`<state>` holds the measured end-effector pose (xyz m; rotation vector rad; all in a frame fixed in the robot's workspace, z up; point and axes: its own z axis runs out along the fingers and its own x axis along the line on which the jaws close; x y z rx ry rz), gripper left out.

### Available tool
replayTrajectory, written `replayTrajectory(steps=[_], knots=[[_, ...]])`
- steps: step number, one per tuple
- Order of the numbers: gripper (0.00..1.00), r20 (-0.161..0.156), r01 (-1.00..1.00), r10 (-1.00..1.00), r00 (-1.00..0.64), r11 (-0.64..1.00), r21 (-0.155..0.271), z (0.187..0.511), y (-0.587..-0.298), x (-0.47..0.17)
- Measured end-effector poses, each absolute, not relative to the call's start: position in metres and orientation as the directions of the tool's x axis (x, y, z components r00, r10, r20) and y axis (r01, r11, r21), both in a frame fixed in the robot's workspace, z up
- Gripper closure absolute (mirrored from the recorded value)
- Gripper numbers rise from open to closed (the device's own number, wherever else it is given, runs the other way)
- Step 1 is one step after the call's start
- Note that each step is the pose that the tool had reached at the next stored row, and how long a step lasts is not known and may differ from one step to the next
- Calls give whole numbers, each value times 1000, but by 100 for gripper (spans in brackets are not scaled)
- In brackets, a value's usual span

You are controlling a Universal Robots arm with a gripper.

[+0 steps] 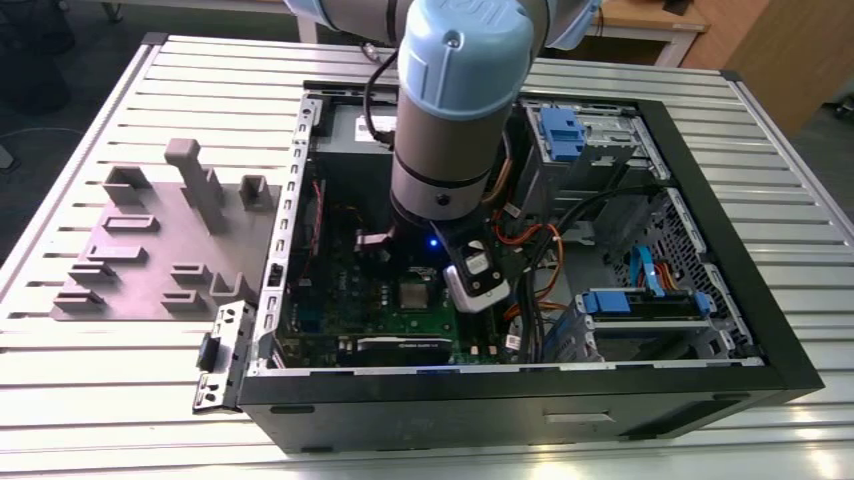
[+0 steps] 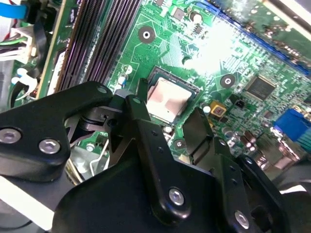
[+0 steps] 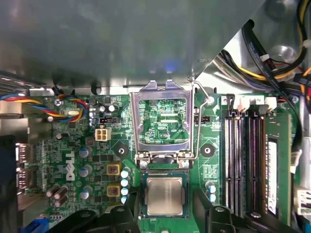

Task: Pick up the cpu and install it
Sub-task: 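Place the cpu into insertion slot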

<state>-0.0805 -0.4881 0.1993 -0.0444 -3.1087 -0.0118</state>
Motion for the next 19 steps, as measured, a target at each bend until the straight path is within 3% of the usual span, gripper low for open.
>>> replayTrajectory(steps=[5, 9, 10, 11, 13, 14, 19], knots=[[45, 34, 29, 28, -999, 1000, 7, 205, -488, -80], [64, 35, 29, 28, -999, 1000, 7, 207, -488, -80], [64, 35, 29, 28, -999, 1000, 7, 207, -488, -80], [76, 35, 29, 28, -999, 1000, 7, 207, -488, -80], [76, 36, 29, 28, -999, 1000, 7, 207, -488, -80], [88, 36, 29, 28, -999, 1000, 7, 207, -488, -80], [89, 36, 29, 28, -999, 1000, 7, 207, -488, -80]])
